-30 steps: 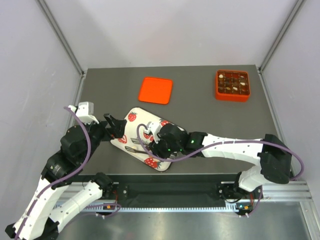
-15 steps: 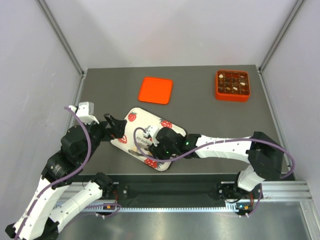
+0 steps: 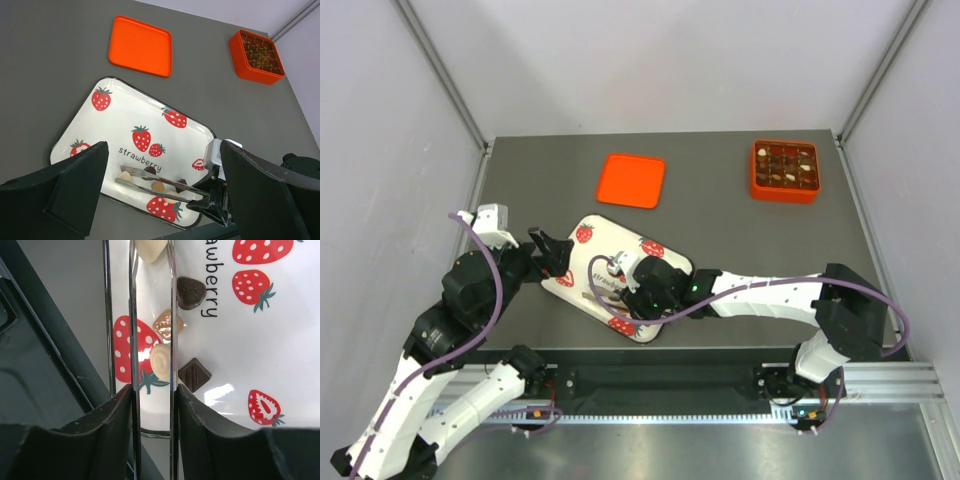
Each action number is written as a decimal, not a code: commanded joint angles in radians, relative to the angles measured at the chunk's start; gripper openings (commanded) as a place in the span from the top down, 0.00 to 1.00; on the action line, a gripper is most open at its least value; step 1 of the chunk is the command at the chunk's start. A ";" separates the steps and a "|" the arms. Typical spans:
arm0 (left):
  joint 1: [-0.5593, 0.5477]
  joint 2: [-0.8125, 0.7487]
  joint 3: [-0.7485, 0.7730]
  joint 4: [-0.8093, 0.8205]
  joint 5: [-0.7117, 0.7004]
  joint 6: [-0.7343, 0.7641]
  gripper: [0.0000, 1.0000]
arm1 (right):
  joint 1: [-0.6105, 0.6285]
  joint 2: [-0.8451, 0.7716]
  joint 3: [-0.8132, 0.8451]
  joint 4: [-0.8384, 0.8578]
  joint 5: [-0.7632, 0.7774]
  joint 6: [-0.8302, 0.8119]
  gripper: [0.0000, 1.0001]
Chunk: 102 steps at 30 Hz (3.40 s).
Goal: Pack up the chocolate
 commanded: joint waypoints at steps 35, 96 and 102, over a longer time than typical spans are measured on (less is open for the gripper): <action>0.003 0.090 -0.088 0.076 0.093 0.014 0.01 | -1.094 -0.146 0.171 -0.171 0.136 0.112 0.67; 0.003 0.293 -0.114 0.138 0.291 0.022 0.01 | -0.864 -0.295 0.164 -0.297 0.035 0.050 0.58; 0.003 0.265 -0.082 0.115 0.240 0.020 0.01 | -0.611 -0.447 -0.022 -0.257 0.006 0.099 0.58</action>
